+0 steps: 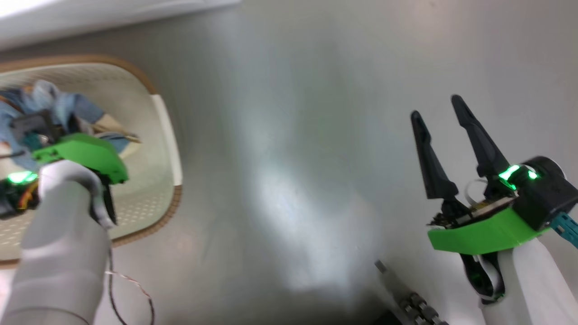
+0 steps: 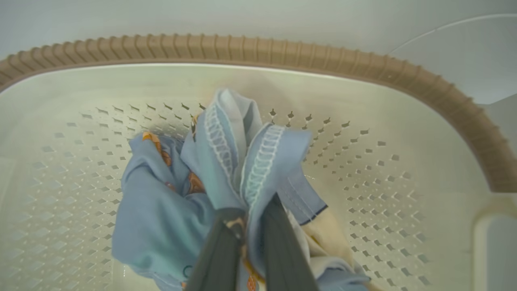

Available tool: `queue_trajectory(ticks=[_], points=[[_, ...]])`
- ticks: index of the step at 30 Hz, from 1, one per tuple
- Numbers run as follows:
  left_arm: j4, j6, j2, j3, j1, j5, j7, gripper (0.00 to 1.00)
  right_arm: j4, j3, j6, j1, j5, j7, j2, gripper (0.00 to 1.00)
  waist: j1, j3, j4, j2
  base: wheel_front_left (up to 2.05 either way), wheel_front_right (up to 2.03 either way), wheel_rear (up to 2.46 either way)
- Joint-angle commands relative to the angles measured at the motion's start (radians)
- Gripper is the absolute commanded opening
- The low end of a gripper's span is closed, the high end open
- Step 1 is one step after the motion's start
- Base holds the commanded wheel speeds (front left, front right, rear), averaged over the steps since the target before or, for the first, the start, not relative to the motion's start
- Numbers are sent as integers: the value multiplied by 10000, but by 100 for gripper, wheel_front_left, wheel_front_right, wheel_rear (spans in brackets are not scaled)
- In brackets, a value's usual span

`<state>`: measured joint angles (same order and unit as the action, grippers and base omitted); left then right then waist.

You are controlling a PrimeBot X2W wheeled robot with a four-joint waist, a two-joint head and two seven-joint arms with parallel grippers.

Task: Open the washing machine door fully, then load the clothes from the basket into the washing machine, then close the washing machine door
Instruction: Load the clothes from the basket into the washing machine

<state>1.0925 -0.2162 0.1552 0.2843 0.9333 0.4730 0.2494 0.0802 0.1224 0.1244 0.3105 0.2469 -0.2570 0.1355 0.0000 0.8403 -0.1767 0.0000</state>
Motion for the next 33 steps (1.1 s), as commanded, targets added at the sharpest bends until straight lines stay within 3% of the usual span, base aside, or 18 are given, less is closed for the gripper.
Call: queue_trajectory(ticks=[1,6,17,33], points=[[-504,-109,270,-256,-549,-43,114,0,144,119,63,-529,-86,-47,117,100,0,-826,738,0,0,0,0],[-2814,-274,-53,-723,-2031,-469,120,0,12,-126,63,-882,-276,73,337,100,0,-1765,1248,0,0,0,0],[-6603,73,-685,-1188,-5074,-1599,123,0,-11,-554,63,-1840,-575,695,255,100,0,-4021,2107,0,0,0,0],[-8563,860,-573,-666,-7659,-2352,123,0,136,-502,63,-3026,-842,1431,-217,100,0,-6587,2497,0,0,0,0]])
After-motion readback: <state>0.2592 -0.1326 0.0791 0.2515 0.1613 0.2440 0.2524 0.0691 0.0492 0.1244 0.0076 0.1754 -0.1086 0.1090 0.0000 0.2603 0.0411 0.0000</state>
